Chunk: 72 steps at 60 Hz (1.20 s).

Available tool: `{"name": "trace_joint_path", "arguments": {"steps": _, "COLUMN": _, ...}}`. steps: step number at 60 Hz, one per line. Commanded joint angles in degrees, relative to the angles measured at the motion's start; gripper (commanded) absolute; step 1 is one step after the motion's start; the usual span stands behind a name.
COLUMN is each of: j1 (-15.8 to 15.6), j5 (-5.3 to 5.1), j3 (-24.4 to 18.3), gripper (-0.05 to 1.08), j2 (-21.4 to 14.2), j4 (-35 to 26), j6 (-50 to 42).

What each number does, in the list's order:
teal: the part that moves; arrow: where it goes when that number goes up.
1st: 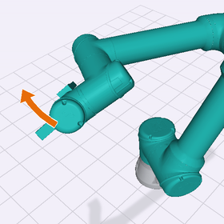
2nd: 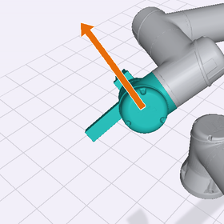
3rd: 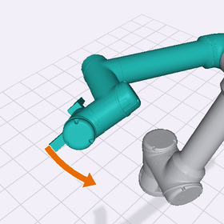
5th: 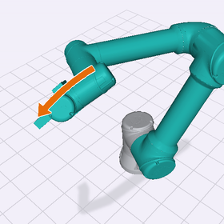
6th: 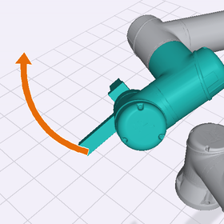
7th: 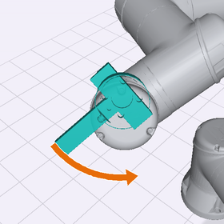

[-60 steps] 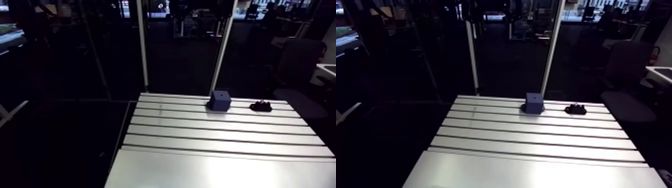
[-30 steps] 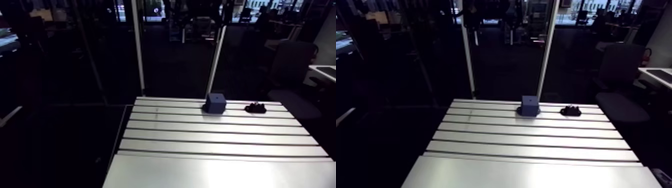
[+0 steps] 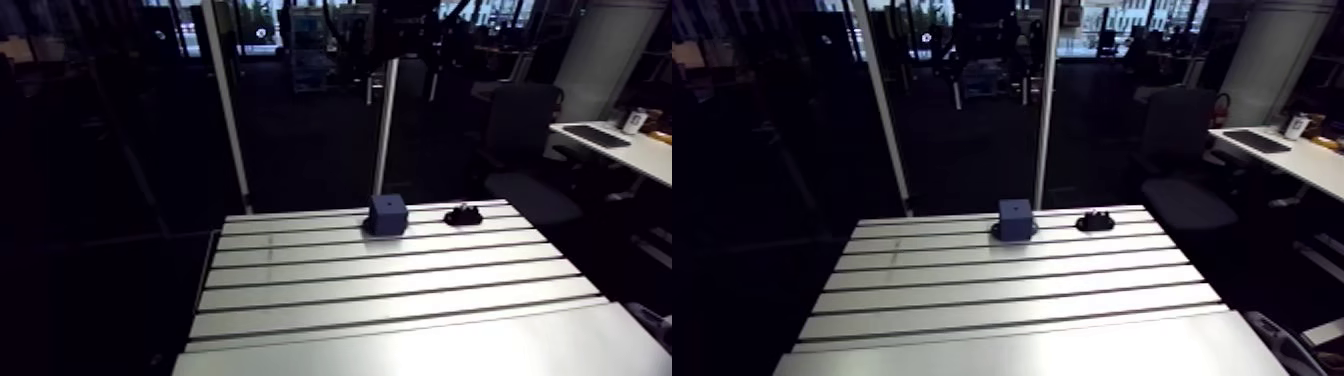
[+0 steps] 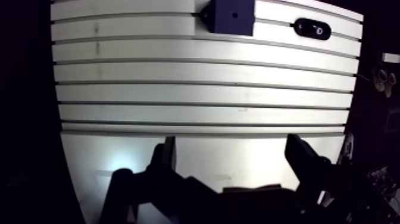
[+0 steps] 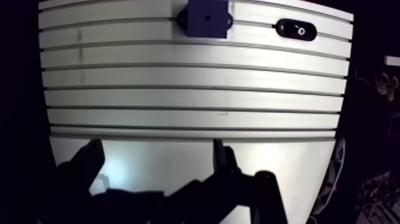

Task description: Pick up the M10 bolt and insert it into the hole until fully seated.

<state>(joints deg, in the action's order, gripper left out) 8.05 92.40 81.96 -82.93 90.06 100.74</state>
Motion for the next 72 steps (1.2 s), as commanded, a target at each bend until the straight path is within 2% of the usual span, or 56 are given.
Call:
{"name": "trace_joint_path", "arguments": {"steps": 1, "j1": 7.0, "j5": 0.02, "j3": 2.1, "gripper": 0.01, "j2": 0.2, "j4": 5.7, "j6": 6.7}}
{"name": "trace_joint_path", "arguments": {"steps": 6, "j1": 10.6, "j5": -0.07, "j3": 3.2, "gripper": 0.01, "j2": 1.0, "j4": 8.7, "j6": 9.6}}
{"name": "trace_joint_path", "arguments": {"steps": 9, "j1": 11.3, "j5": -0.14, "j3": 3.6, "gripper": 0.01, "j2": 1.5, "j4": 10.0, "j6": 10.4}}
{"name": "trace_joint_path", "arguments": {"steps": 10, "j1": 11.7, "j5": -0.07, "j3": 4.2, "gripper": 0.01, "j2": 2.5, "j4": 12.4, "j6": 11.5}}
{"name": "trace_joint_path", "arguments": {"steps": 30, "j1": 14.0, "j5": -0.24, "j3": 4.8, "gripper": 0.01, "j2": 8.1, "j4": 18.2, "j6": 16.1}}
{"name": "trace_joint_path", "arguments": {"steps": 54, "j1": 16.8, "j5": -0.16, "j3": 4.0, "gripper": 0.01, "j2": 12.4, "j4": 22.8, "j6": 19.6}}
{"name": "trace_joint_path", "arguments": {"steps": 72, "j1": 18.5, "j5": -0.76, "j3": 4.6, "gripper": 0.01, "j2": 15.9, "j4": 27.0, "j6": 20.7}}
